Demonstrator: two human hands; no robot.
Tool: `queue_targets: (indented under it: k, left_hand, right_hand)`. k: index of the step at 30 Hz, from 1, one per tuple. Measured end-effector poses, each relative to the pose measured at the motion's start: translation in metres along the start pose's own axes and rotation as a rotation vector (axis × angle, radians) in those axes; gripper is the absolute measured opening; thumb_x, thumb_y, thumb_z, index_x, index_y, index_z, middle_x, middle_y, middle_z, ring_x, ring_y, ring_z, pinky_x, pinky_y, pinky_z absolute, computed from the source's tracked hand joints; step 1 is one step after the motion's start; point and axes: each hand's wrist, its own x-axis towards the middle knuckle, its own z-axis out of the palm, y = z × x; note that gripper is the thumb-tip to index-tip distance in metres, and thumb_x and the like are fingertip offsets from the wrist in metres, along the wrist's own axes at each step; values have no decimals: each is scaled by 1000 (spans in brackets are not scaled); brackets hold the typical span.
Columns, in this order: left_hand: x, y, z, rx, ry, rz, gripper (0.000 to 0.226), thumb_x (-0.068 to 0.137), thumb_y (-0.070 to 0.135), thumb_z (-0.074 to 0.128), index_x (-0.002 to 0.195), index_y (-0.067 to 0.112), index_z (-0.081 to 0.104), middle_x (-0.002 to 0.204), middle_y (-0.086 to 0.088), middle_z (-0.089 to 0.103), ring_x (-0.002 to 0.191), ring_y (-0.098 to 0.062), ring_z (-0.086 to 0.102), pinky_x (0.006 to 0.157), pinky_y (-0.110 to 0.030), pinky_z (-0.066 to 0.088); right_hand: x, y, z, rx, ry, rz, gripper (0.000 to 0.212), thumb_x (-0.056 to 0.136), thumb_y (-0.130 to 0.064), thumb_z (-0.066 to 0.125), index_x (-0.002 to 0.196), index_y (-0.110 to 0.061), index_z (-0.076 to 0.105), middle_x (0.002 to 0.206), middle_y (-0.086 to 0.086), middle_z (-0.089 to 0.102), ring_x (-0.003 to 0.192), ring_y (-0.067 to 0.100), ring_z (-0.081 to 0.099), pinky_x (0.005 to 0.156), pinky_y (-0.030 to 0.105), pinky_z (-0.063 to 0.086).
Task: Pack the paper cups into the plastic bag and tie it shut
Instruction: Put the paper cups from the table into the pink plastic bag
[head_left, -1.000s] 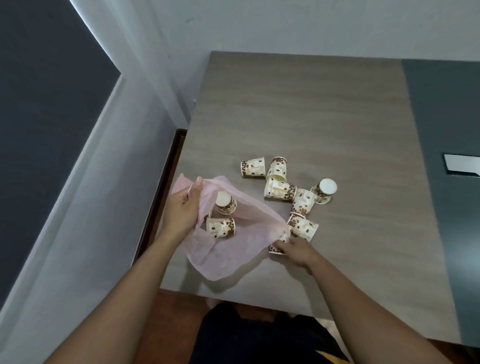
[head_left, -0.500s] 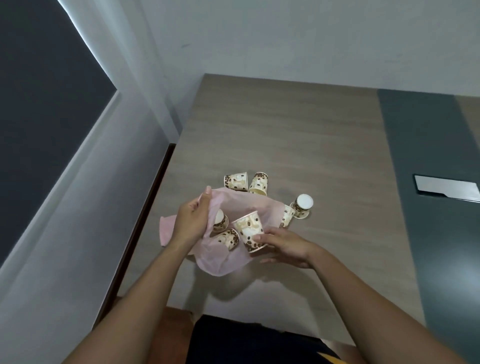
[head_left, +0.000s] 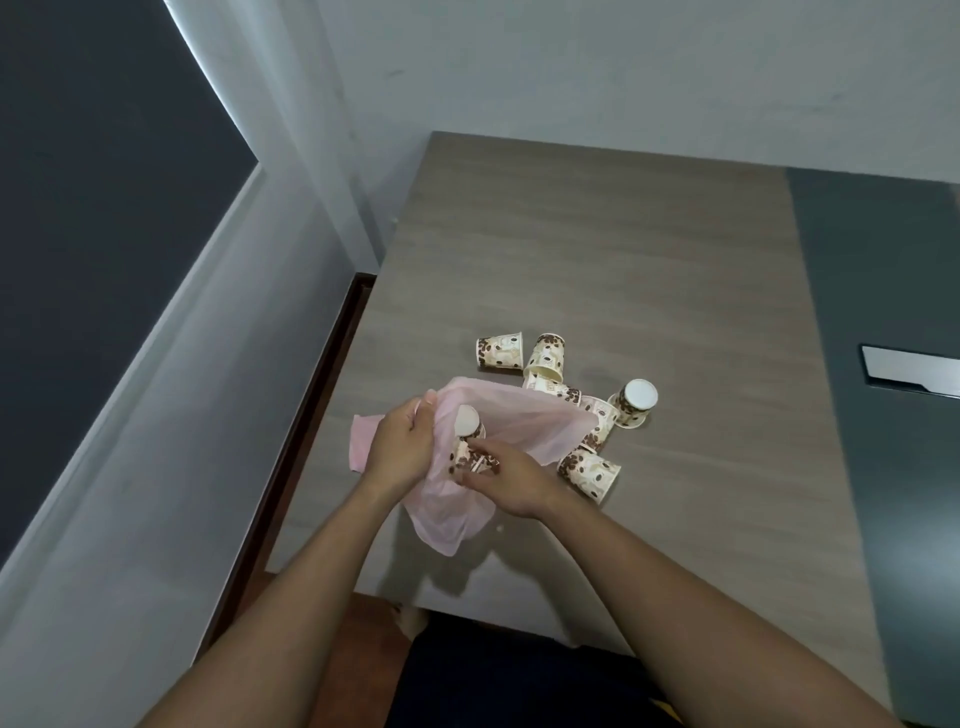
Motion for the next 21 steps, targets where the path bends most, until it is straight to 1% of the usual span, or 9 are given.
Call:
queue_targets:
  k: [2,3,6,8,10,13,15,18,21]
  left_hand:
    - [2,-6,-4,82,5,-36,48,120,37,36,88,10,60,83,1,63,77,-14,57,72,-37,36]
    - [2,-8,-5,116,10,-49,47,120,36,34,92,10,61,87,-1,66,82,-16,59,74,-35,33]
    - [2,-20,-9,132,44,-61,40,120,30,35,96,10,60,92,-3,65,94,-30,64,79,-33,36]
    - [2,-26,-10,125,62,-85,31,119,21,37,109,9,64,100,-2,66,103,-32,65,82,-34,40]
    - [3,-30,-10,127,78,-74,33,111,0,41,132,8,65,120,-4,67,114,-28,63,92,-33,44]
    - [1,-29,-9,122,104,-9,75,90,-23,42,147,23,56,137,-6,53,117,-23,59,94,-35,53]
    - [-1,-27,-8,150,93,51,80,83,-28,41,135,29,61,138,-3,45,115,-20,59,87,-32,59]
    - [-1,-24,-9,181,23,89,66,81,-28,40,102,23,76,134,2,47,120,-14,53,89,-7,42]
    - [1,-22,-11,207,-20,94,60,89,-22,44,98,20,85,131,0,64,123,-17,59,107,-25,45]
  right_hand:
    - [0,3,-3,34,45,-2,53,102,-42,74,149,-19,68,148,-1,68,127,18,69,113,34,53]
    - [0,8,-6,55,57,16,46,103,-43,72,144,-24,72,147,-3,70,123,16,71,112,37,56]
    - [-7,23,-23,77,166,63,17,108,-39,67,107,-34,84,112,-23,80,98,-3,75,91,24,60]
    - [-13,39,-37,96,338,100,24,107,-30,65,87,-28,78,89,-15,80,81,3,76,76,29,56]
    - [-18,62,-50,85,525,180,20,105,-29,65,91,-19,75,91,-4,78,86,18,74,78,32,50]
    - [-25,100,-64,54,666,294,12,99,-24,71,102,-13,69,112,10,70,103,26,68,88,34,49]
    - [-28,123,-69,7,625,412,26,95,-22,76,117,-12,67,130,19,62,115,33,63,102,39,50]
    - [-34,144,-71,-104,457,542,52,95,-29,82,142,-17,62,150,24,44,135,44,55,118,42,42]
    - [-39,158,-69,-173,380,554,58,94,-32,85,146,-19,62,153,25,41,141,45,53,123,43,40]
